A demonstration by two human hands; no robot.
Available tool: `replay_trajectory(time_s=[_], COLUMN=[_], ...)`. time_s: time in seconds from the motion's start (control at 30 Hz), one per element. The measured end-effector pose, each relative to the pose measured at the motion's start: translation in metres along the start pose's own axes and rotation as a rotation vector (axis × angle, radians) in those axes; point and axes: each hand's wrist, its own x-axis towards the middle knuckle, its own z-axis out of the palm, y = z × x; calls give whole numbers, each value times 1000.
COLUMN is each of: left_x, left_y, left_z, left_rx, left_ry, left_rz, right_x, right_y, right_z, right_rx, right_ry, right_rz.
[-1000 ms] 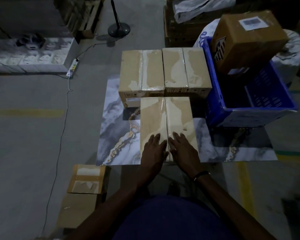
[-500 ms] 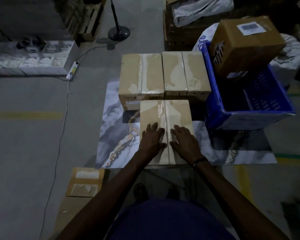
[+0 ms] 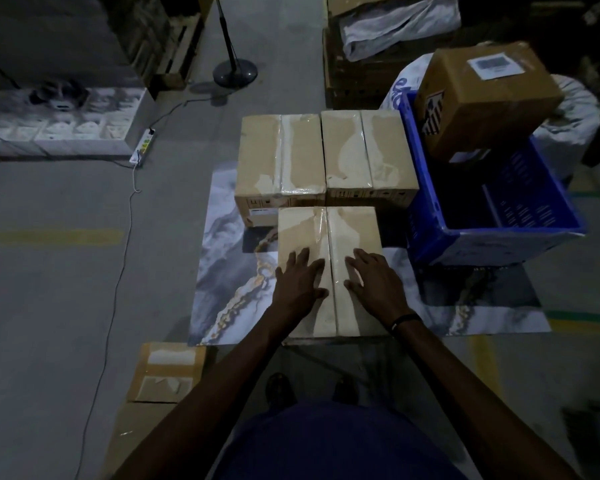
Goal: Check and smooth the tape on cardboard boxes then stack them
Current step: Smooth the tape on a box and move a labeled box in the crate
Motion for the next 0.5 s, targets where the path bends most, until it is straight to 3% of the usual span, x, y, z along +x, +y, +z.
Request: replay_trajectory(time_s=[0.2,0.33,0.5], left_x=[-18,-35,-38], left_y=[-3,-4,-5], left_z=[6,9,9], left_rx=[28,-15,-102], left_ry=[54,91,94], left_rz=[6,-5,1], right_x=[-7,-14,-14], right_y=[3,13,17], right_z=[1,8,7], right_rx=[11,76,343], right_ry=[10,21,9], right_rz=[2,160,243])
